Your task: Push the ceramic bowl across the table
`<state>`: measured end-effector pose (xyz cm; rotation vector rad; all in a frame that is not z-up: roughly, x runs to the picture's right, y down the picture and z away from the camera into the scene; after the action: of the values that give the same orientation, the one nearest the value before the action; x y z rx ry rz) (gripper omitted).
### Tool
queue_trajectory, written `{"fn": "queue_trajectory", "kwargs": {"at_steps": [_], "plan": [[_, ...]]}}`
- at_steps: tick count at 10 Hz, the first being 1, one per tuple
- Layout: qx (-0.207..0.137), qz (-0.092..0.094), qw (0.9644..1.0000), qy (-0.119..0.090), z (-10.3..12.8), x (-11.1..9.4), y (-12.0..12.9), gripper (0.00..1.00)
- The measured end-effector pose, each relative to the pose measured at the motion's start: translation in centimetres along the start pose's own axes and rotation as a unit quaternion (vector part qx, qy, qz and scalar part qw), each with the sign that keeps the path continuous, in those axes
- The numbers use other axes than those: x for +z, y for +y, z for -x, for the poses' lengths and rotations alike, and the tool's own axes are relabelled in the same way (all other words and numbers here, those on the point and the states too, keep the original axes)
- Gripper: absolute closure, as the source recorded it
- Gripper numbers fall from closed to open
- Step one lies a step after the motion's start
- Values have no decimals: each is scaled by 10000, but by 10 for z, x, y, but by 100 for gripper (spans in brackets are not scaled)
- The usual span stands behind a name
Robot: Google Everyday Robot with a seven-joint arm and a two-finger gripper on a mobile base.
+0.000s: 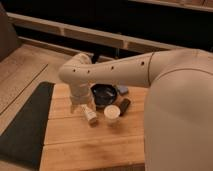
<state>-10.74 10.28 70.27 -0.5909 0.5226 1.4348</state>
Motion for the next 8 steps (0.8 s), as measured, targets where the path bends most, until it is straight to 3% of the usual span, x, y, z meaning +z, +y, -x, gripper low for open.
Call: {"fn": "queue_trajectory", "kwargs": {"at_steps": [8], "plan": [[-3,0,10000,0,0,0,0,35]]}}
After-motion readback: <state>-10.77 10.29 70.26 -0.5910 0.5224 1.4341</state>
